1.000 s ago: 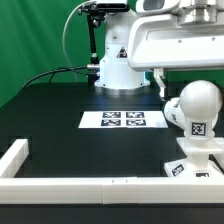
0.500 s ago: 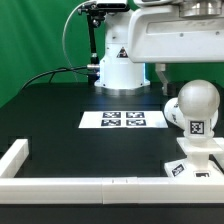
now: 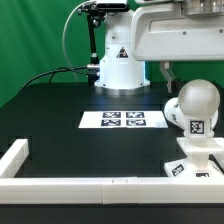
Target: Assemble lamp
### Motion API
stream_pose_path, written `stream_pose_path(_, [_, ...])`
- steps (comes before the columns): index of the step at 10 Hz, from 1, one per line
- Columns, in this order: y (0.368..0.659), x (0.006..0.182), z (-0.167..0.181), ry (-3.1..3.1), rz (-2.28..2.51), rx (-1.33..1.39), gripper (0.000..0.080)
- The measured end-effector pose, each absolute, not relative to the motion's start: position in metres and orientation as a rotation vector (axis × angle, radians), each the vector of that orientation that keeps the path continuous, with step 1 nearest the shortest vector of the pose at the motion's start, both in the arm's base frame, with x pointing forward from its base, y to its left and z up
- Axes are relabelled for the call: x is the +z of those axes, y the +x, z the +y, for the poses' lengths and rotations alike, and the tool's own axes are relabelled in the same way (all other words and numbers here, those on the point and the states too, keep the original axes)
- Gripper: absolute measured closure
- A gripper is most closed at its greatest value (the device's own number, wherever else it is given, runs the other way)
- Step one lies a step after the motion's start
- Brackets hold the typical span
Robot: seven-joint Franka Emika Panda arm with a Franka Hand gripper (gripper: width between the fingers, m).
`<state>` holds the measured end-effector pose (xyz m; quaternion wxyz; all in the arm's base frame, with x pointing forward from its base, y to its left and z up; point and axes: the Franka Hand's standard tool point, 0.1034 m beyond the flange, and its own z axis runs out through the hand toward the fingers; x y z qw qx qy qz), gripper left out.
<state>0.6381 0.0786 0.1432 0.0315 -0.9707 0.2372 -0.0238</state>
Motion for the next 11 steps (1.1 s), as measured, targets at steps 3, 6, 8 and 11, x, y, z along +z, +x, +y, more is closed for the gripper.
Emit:
stream_pose_path(3, [0.622,0.126,0.079,-2.99,0.755,-0.072,0.0101])
stream_pose_path(6, [0.622,0.123,0.081,-2.988,0.766,-0.067,0.0227])
stream_pose_path(8, [0.622,0.123,0.081,-2.976,0.811,-0.066,0.0228])
stream_pose_path(11, [0.622,0.123,0.081,-2.873,1.113,-0.056,0.0228])
